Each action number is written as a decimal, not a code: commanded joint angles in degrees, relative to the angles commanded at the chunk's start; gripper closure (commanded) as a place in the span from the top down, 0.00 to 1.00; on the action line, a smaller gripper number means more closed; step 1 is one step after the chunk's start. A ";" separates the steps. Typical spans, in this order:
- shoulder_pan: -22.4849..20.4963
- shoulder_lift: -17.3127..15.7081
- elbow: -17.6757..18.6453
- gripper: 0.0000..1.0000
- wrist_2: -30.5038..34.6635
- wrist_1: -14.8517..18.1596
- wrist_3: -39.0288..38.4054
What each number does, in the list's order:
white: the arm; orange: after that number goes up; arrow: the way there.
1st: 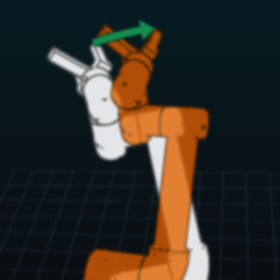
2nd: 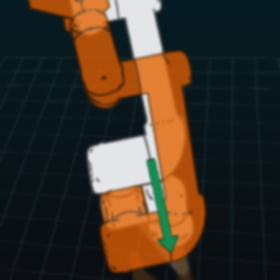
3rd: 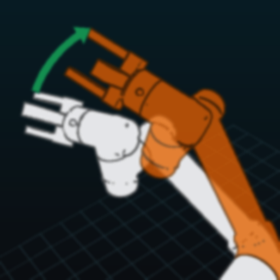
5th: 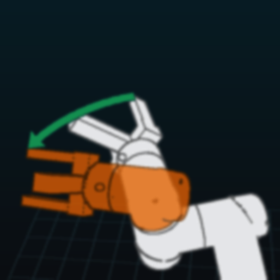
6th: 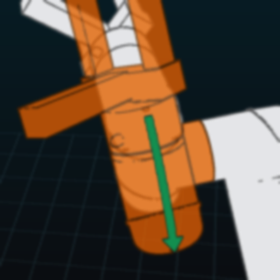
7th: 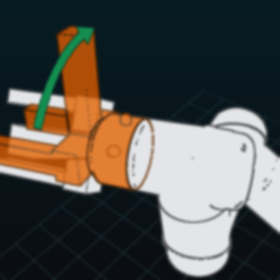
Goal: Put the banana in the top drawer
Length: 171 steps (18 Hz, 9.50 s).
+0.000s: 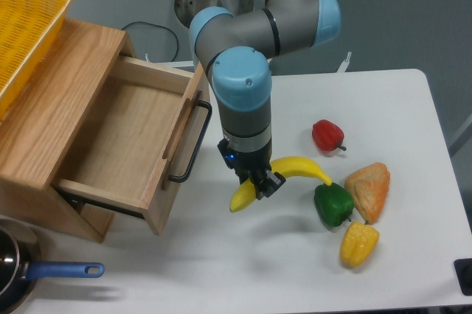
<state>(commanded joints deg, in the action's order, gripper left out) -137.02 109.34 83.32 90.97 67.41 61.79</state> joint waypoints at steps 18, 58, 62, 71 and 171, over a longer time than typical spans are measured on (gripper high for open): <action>-1.06 -13.27 -1.85 0.34 -2.02 17.83 -6.15; 12.22 -12.92 -1.93 0.35 -12.22 17.58 -42.89; 13.27 -12.66 -2.11 0.35 -12.22 17.41 -44.65; 15.82 -10.11 -2.99 0.35 -11.78 16.88 -48.78; 0.54 -15.91 0.26 0.70 -7.03 22.42 0.41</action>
<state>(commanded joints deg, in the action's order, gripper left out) -136.49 93.43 83.58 83.93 89.83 62.20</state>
